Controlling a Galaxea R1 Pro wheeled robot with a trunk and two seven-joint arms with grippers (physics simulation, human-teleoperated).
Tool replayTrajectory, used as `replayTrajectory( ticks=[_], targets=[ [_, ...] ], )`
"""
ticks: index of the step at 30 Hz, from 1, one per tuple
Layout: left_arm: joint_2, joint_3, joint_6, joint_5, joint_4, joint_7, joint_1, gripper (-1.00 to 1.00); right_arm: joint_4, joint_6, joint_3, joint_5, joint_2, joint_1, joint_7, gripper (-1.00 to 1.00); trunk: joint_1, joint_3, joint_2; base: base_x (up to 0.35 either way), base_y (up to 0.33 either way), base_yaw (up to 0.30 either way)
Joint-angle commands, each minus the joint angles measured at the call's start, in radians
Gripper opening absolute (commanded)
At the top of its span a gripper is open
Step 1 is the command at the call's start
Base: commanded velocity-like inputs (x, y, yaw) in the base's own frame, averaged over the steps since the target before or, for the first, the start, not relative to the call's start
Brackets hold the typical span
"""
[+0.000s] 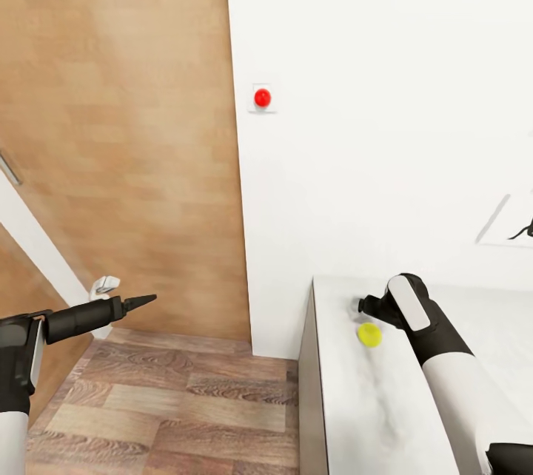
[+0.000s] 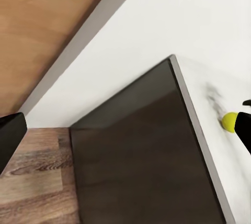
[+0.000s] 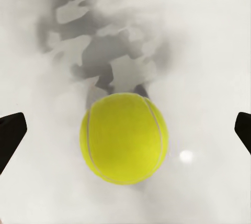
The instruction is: Put all the toys in the child's room - the three board games (two on the bed and one on the table), the two jigsaw puzzles on the table, and the tennis ball on the table - inside the toy box on the table in the child's room.
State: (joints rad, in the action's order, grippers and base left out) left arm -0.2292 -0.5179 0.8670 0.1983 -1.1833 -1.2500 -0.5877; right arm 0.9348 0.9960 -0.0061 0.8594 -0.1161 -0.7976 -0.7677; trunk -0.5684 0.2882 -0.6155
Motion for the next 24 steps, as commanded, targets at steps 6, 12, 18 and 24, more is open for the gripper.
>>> replayTrajectory(
  ticks=[6, 12, 18, 24],
  targets=[
    [0.0, -0.002, 0.009, 0.01, -0.001, -0.008, -0.001, 1.0, -0.001, -0.029, 0.001, 0.011, 0.001, -0.003, -0.008, 1.0, 0.0, 0.012, -0.001, 0.1, 0.0, 0.0],
    [-0.001, -0.002, 0.009, 0.01, -0.001, -0.008, -0.001, 1.0, -0.019, -0.042, 0.012, 0.011, 0.001, -0.003, -0.007, 1.0, 0.0, 0.021, -0.001, 0.101, 0.0, 0.0],
    [-0.003, -0.002, 0.009, 0.01, -0.001, -0.007, -0.001, 1.0, -0.04, -0.046, 0.025, 0.01, 0.001, -0.003, -0.007, 1.0, 0.0, 0.031, -0.001, 0.101, 0.0, 0.0],
    [-0.004, -0.002, 0.009, 0.01, -0.001, -0.009, -0.001, 1.0, -0.052, -0.046, 0.065, 0.01, 0.0, -0.002, -0.007, 1.0, 0.0, 0.041, -0.001, 0.064, 0.0, 0.0]
  ],
)
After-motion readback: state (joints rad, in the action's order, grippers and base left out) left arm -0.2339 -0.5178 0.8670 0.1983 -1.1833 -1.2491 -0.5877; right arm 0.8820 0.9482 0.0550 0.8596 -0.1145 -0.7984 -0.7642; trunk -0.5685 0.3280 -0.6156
